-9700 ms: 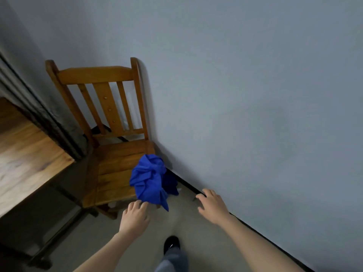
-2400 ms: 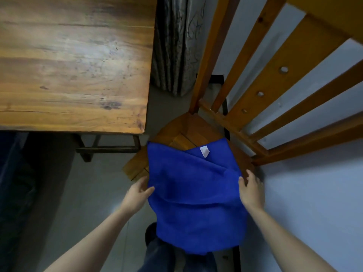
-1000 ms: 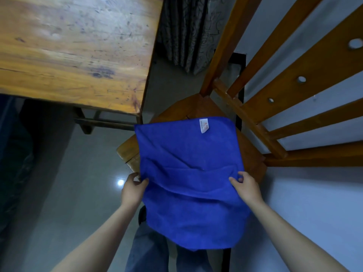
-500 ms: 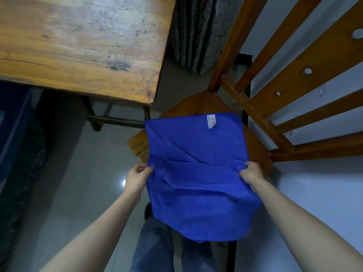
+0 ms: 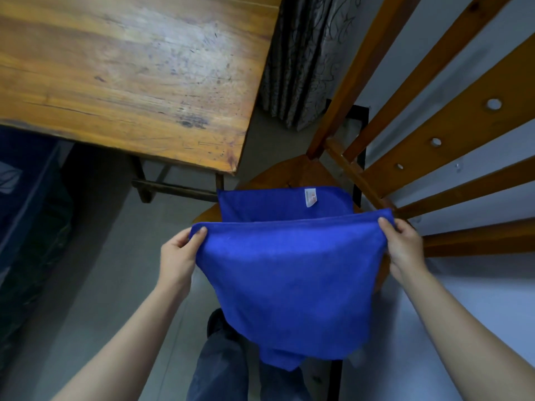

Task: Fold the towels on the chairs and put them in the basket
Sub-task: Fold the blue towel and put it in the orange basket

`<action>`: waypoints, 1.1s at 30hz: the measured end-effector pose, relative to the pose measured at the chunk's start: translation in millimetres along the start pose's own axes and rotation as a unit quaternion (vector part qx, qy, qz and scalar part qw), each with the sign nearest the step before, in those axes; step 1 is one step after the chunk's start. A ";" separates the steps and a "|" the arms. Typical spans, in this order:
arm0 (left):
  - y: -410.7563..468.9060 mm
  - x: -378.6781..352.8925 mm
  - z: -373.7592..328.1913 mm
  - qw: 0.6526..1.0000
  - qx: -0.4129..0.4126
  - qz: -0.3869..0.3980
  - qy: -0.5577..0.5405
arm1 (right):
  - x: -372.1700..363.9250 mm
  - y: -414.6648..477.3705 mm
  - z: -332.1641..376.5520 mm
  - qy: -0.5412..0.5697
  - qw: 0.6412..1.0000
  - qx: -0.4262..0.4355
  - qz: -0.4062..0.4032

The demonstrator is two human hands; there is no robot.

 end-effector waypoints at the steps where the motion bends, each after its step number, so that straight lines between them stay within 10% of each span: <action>1: 4.9 -2.6 -4.0 1.000 -0.001 -0.009 -0.002 | -6.4 3.8 2.0 -0.021 1.000 0.014 -0.006; 24: 138.4 -68.8 38.6 0.980 0.025 -0.106 0.167 | -83.5 108.9 -70.7 -0.216 0.969 0.088 -0.081; 33: 143.0 -65.5 27.3 0.991 0.096 -0.073 0.063 | -85.7 104.5 -59.4 -0.185 0.974 0.122 -0.044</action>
Point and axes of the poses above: each hand's wrist, its own y-axis towards the middle knuckle, its own x-axis out of the back of the hand, z = x × y, the point moved 1 cm from there along y, towards the middle knuckle, and after that the axes turned 14 degrees about y, right-handed, at the moved point
